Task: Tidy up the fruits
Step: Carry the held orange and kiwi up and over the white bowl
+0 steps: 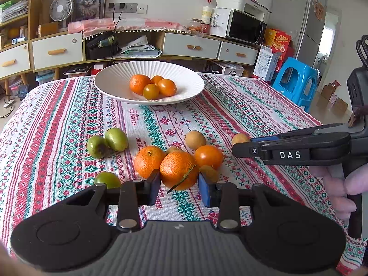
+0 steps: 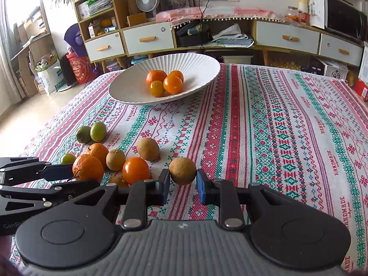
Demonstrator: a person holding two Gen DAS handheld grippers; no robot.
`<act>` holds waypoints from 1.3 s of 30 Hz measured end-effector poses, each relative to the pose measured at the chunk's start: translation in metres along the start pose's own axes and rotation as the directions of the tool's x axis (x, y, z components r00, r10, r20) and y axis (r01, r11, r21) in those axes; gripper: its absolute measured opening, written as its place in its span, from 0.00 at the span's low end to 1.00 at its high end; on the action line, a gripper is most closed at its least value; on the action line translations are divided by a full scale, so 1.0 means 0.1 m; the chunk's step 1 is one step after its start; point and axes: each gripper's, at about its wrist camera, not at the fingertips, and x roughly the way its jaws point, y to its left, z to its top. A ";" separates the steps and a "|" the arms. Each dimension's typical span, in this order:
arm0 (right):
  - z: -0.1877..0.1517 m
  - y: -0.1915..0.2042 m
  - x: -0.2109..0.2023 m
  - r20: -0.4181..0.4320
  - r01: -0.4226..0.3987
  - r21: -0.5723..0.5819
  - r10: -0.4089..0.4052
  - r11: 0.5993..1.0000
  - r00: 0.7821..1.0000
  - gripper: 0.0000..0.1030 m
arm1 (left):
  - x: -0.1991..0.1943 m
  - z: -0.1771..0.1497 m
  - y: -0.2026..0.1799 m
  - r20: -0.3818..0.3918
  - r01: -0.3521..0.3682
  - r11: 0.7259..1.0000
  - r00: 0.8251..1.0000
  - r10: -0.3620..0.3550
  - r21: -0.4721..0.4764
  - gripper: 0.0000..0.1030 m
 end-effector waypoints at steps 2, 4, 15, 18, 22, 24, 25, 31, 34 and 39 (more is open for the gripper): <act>0.03 0.01 0.00 0.003 -0.004 0.003 0.004 1.000 1.000 0.22 | 0.00 0.03 0.01 0.000 0.008 1.000 1.000 -0.008 -0.012 0.36; 0.07 0.03 -0.01 0.007 -0.009 0.004 0.009 1.000 1.000 0.22 | 0.00 0.08 0.02 0.003 0.014 1.000 1.000 -0.014 -0.024 0.36; 0.34 0.07 -0.01 0.040 -0.026 0.024 0.025 0.999 0.999 0.22 | 0.03 0.38 0.04 0.028 0.003 0.998 1.000 -0.001 -0.062 0.36; 0.43 0.05 0.01 0.047 -0.028 0.037 0.026 0.999 0.999 0.22 | 0.09 0.49 0.08 0.017 -0.002 0.996 1.000 0.004 -0.093 0.36; 0.55 0.01 0.06 0.053 -0.038 0.063 0.035 0.997 0.998 0.22 | 0.15 0.63 0.13 0.016 -0.020 0.993 1.000 0.022 -0.117 0.36; 0.60 0.01 0.09 0.054 -0.044 0.066 0.040 0.997 0.998 0.22 | 0.19 0.70 0.16 0.012 -0.027 0.991 0.999 0.029 -0.129 0.36; 0.63 0.00 0.10 0.055 -0.045 0.067 0.041 0.997 0.998 0.22 | 0.22 0.73 0.18 0.009 -0.031 0.990 0.999 0.032 -0.138 0.36; 0.82 -0.03 0.23 0.049 -0.046 0.088 0.042 0.995 0.998 0.22 | 0.41 0.86 0.32 -0.034 -0.055 0.975 0.998 0.048 -0.216 0.36; 0.89 -0.07 0.30 0.059 -0.045 0.113 0.038 0.993 0.998 0.22 | 0.52 0.95 0.37 -0.057 -0.086 0.975 0.995 0.076 -0.205 0.36; 0.96 -0.15 0.48 0.053 -0.039 0.142 0.032 0.989 0.998 0.22 | 0.68 1.08 0.43 -0.075 -0.110 0.979 0.992 0.098 -0.170 0.36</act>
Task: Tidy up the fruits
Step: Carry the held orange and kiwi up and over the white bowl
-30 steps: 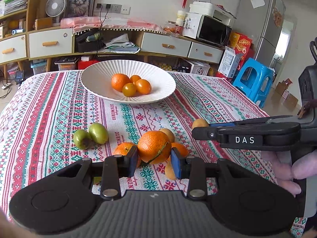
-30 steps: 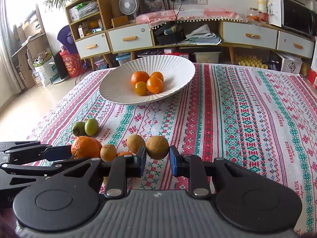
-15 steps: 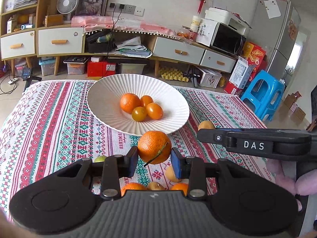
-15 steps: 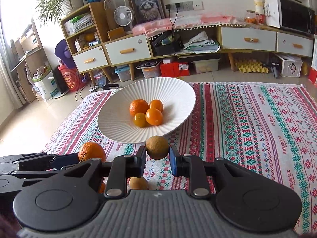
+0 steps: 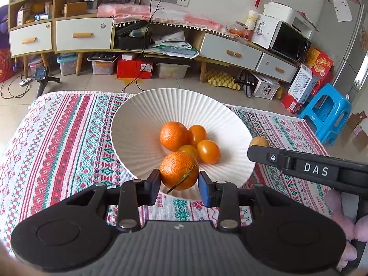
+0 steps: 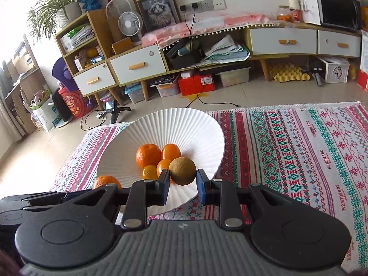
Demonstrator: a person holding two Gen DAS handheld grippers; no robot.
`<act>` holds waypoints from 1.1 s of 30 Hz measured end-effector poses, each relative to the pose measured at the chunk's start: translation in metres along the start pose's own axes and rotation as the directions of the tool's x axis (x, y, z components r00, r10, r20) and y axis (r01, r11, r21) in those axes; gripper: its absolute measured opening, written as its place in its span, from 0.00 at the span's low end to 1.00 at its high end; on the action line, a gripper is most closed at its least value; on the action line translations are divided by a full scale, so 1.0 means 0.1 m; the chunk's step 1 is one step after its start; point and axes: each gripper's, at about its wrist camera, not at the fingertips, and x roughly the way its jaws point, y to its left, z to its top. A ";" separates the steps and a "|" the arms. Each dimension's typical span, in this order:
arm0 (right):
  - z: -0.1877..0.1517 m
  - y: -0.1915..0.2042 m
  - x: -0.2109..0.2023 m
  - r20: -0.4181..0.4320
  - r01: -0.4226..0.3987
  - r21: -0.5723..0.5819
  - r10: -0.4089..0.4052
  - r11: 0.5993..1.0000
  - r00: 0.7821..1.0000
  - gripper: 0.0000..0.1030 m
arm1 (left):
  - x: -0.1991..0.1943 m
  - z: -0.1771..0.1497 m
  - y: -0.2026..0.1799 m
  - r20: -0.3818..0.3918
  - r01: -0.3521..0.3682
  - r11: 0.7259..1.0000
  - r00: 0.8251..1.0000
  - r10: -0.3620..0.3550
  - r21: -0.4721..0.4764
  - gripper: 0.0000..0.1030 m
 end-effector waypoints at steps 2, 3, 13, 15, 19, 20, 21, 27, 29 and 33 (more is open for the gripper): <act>0.03 -0.02 0.05 -0.015 -0.016 0.000 0.016 1.000 1.000 0.22 | 0.07 0.05 0.01 -0.006 -0.013 0.999 1.000 0.013 0.030 0.36; 0.05 -0.02 0.09 -0.029 -0.026 -0.002 0.026 1.000 0.999 0.22 | 0.11 0.06 0.02 -0.011 -0.017 0.999 1.000 0.017 0.041 0.36; 0.18 -0.06 0.28 -0.077 -0.053 -0.025 0.051 0.998 0.996 0.22 | 0.32 0.09 0.00 -0.025 -0.030 0.991 0.999 0.034 0.130 0.36; 0.18 -0.06 0.33 -0.087 -0.057 -0.025 0.055 0.998 0.995 0.22 | 0.34 0.10 -0.01 -0.023 -0.027 0.989 0.999 0.030 0.148 0.36; 0.20 -0.05 0.40 -0.095 -0.065 -0.030 0.062 0.997 0.994 0.22 | 0.37 0.11 -0.04 -0.017 -0.036 0.981 0.999 0.040 0.189 0.36; 0.20 -0.05 0.41 -0.094 -0.068 -0.027 0.065 0.997 0.993 0.22 | 0.39 0.12 -0.04 -0.015 -0.035 0.980 0.999 0.039 0.195 0.36; 0.21 -0.06 0.42 -0.094 -0.074 -0.019 0.072 0.997 0.993 0.22 | 0.40 0.13 -0.03 -0.014 -0.034 0.979 0.999 0.037 0.199 0.36; 0.24 -0.12 0.45 -0.095 -0.086 0.014 0.087 0.996 0.992 0.22 | 0.47 0.16 -0.01 -0.007 -0.029 0.976 0.999 0.031 0.214 0.36; 0.24 -0.13 0.45 -0.096 -0.088 0.024 0.090 0.996 0.991 0.22 | 0.47 0.16 -0.01 -0.003 -0.023 0.977 1.000 0.024 0.211 0.36; 0.24 -0.14 0.45 -0.099 -0.092 0.040 0.095 0.995 0.990 0.24 | 0.45 0.15 -0.02 0.004 -0.020 0.976 1.000 0.020 0.217 0.38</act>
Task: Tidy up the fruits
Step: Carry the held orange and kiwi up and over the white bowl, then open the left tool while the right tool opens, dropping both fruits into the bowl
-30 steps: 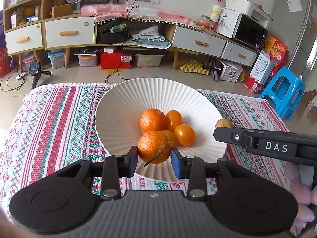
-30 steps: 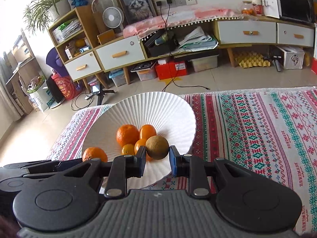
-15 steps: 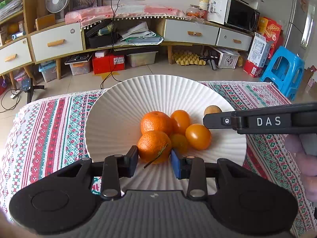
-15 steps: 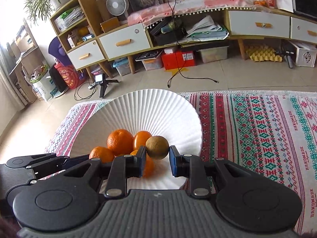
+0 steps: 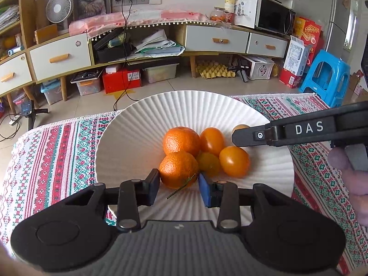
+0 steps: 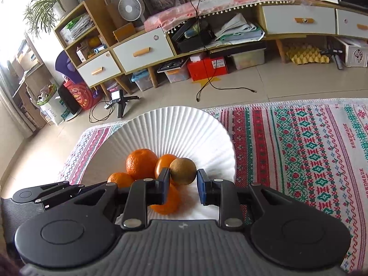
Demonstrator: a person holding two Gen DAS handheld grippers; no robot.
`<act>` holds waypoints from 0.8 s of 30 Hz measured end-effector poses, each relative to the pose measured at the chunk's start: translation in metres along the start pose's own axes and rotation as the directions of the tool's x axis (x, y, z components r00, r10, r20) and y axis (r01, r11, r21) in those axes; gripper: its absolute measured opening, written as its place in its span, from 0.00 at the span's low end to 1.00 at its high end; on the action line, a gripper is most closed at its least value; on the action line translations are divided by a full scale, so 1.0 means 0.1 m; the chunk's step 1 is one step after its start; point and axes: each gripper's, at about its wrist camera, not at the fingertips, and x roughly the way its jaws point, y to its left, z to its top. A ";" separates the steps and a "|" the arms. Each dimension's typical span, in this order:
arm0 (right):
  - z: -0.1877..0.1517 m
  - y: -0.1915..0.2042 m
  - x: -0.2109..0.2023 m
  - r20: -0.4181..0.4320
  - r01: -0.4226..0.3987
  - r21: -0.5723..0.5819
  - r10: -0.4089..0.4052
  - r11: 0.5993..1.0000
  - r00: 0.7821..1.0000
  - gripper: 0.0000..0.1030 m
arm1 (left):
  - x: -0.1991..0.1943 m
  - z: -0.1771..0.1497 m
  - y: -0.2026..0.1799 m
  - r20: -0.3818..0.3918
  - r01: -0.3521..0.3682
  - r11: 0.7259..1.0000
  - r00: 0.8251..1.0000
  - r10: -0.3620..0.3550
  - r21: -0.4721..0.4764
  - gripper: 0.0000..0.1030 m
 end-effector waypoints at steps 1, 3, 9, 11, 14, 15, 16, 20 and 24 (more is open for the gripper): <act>0.00 0.00 0.00 -0.001 -0.001 0.004 0.001 1.000 1.000 0.24 | 0.00 0.00 0.00 0.001 0.001 1.000 1.000 -0.001 0.001 0.38; 0.00 0.01 0.00 -0.001 0.001 0.003 -0.001 1.000 1.000 0.25 | -0.01 0.00 0.00 0.002 0.007 1.000 1.000 -0.007 0.000 0.42; 0.02 0.00 -0.01 -0.001 0.009 0.008 -0.009 1.000 1.000 0.30 | -0.05 -0.02 -0.03 0.007 0.003 1.000 1.000 -0.003 0.018 0.53; 0.02 0.00 -0.03 -0.001 0.012 0.013 -0.012 1.000 1.000 0.32 | -0.08 -0.03 -0.04 0.013 0.000 1.000 1.000 -0.001 0.026 0.56; 0.02 0.02 -0.09 0.005 0.022 0.014 -0.022 1.000 1.000 0.36 | -0.14 -0.04 -0.04 0.021 -0.004 1.000 1.000 0.003 0.025 0.63; 0.01 0.02 -0.11 0.007 0.023 0.016 -0.023 1.000 1.000 0.39 | -0.16 -0.04 -0.04 0.023 -0.006 1.000 1.000 0.006 0.023 0.66; 0.01 0.03 -0.14 0.010 0.025 0.019 -0.025 0.999 1.000 0.40 | -0.19 -0.04 -0.04 0.024 -0.009 1.000 1.000 0.008 0.019 0.67; -0.03 0.06 -0.26 0.022 0.032 0.026 -0.032 0.999 0.999 0.52 | -0.30 -0.05 -0.03 0.029 -0.012 1.000 1.000 0.012 -0.001 0.78; -0.06 0.07 -0.36 0.029 0.047 0.035 -0.048 0.998 0.998 0.59 | -0.45 -0.08 -0.03 0.029 -0.017 1.000 0.999 0.017 0.001 0.85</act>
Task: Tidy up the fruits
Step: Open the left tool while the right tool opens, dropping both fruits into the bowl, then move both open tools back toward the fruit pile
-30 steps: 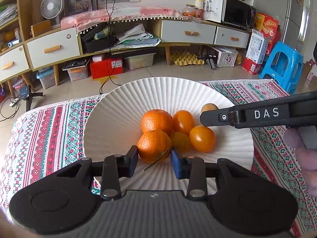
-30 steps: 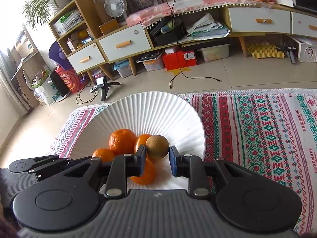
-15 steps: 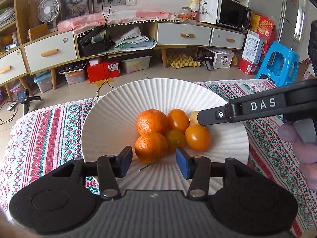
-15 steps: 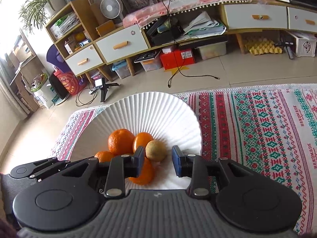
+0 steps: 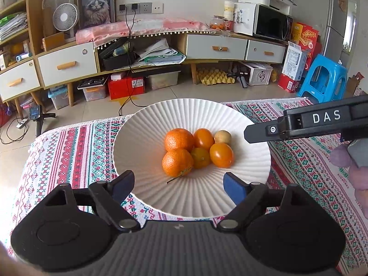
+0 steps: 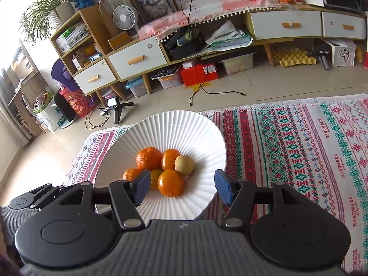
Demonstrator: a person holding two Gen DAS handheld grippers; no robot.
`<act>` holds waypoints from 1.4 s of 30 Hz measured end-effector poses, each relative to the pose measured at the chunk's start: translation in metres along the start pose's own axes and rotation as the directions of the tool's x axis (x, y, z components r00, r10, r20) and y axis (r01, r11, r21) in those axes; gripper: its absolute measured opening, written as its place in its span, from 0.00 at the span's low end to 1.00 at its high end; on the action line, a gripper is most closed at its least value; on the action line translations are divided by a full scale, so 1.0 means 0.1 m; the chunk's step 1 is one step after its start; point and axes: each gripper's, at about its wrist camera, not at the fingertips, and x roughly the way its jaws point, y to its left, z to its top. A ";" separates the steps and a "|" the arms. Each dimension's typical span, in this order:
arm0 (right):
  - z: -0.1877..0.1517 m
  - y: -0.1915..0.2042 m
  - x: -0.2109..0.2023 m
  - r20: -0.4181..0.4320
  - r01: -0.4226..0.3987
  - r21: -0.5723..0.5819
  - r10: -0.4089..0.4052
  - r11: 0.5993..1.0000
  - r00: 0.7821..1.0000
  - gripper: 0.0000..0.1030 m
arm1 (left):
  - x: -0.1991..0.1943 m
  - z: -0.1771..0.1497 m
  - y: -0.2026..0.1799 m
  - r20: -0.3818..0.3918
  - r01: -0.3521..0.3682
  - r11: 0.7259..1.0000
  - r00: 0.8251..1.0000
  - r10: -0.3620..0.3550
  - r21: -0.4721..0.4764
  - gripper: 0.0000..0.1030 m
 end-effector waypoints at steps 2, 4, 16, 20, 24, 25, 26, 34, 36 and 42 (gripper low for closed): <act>-0.03 0.01 -0.05 0.006 0.009 0.003 -0.009 1.000 1.000 0.63 | -0.06 -0.02 0.00 -0.009 -0.011 1.000 1.000 0.010 -0.003 0.86; -0.05 0.02 -0.11 0.011 0.021 0.004 -0.021 1.000 1.000 0.66 | -0.11 -0.03 0.01 -0.021 -0.020 1.000 1.000 0.020 -0.009 0.90; -0.26 0.07 -0.29 0.019 0.061 -0.012 -0.060 0.998 0.998 0.86 | -0.38 -0.28 0.06 -0.069 -0.057 0.998 0.996 0.055 -0.016 0.99; -0.36 0.09 -0.29 0.009 0.069 -0.014 -0.069 0.998 0.998 0.89 | -0.44 -0.38 0.10 -0.077 -0.050 0.998 0.996 0.047 -0.032 0.99; -0.49 0.11 -0.31 0.001 0.084 -0.033 -0.084 0.996 0.996 0.91 | -0.47 -0.50 0.16 -0.081 -0.045 0.998 0.996 0.041 -0.047 0.99; -0.55 0.12 -0.33 0.002 0.089 -0.045 -0.089 0.995 0.996 0.91 | -0.49 -0.53 0.18 -0.078 -0.045 0.997 0.996 0.041 -0.055 0.99; -0.61 0.14 -0.34 0.000 0.091 -0.064 -0.091 0.994 0.996 0.91 | -0.51 -0.56 0.20 -0.072 -0.046 0.997 0.997 0.041 -0.065 0.99; -0.97 0.22 -0.38 -0.025 0.104 -0.134 -0.108 0.986 0.994 0.94 | -0.63 -0.84 0.23 -0.052 -0.039 0.998 0.998 0.036 -0.051 0.99; -1.06 0.24 -0.39 -0.026 0.107 -0.162 -0.113 0.981 0.993 0.94 | -0.67 -0.94 0.20 -0.038 -0.039 0.998 0.999 0.037 -0.045 0.99; -1.33 0.35 -0.41 -0.025 0.112 -0.261 -0.123 0.959 0.992 0.95 | -0.66 -1.20 0.08 -0.066 -0.004 1.000 0.998 0.005 0.015 0.99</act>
